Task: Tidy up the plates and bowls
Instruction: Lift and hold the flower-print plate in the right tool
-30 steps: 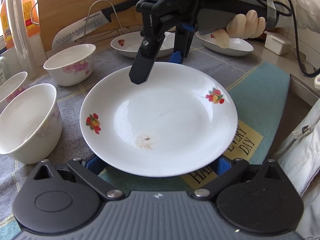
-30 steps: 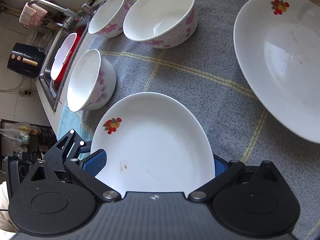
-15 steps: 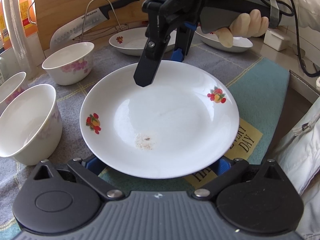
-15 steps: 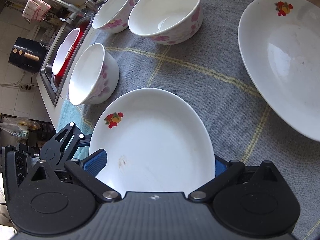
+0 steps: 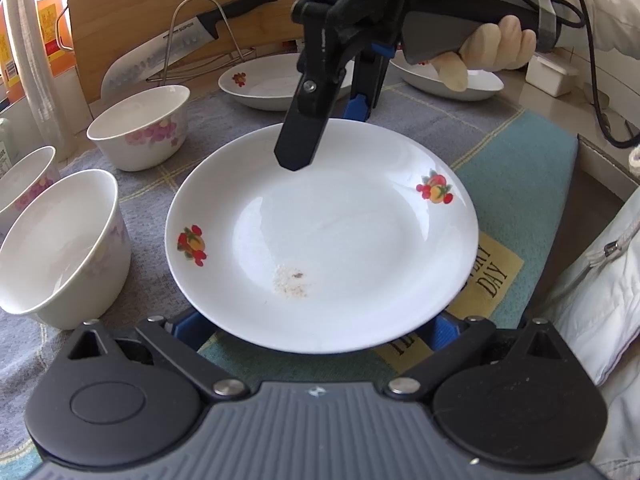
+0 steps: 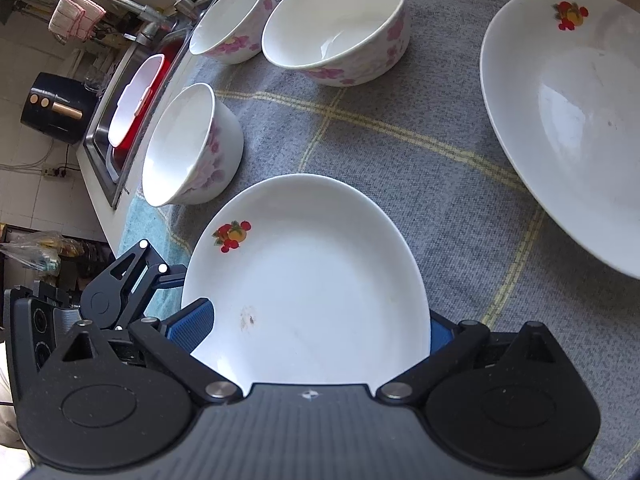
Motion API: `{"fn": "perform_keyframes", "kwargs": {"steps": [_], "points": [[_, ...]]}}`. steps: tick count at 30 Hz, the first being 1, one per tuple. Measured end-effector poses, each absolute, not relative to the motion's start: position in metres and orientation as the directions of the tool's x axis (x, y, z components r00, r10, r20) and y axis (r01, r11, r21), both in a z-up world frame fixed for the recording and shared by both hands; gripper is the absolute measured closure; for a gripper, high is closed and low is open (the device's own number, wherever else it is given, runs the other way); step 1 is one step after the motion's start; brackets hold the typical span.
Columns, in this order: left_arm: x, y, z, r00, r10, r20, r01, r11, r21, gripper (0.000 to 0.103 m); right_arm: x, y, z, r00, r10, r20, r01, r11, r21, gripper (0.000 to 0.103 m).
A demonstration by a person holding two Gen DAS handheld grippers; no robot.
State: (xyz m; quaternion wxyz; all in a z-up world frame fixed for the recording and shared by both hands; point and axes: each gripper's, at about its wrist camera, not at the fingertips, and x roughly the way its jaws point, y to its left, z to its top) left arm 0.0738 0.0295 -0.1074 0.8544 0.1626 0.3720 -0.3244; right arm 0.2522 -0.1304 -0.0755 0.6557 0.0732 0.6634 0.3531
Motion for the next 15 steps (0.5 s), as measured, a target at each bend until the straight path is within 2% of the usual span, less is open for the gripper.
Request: {"fn": "perform_keyframes", "kwargs": {"steps": [15], "points": [[0.0779, 0.0266, -0.1067, 0.504, -0.437, -0.745, 0.688, 0.725, 0.040, 0.002, 0.2466, -0.1360, -0.0738, -0.110, 0.553, -0.826, -0.373, 0.747, 0.550, 0.000]]}}
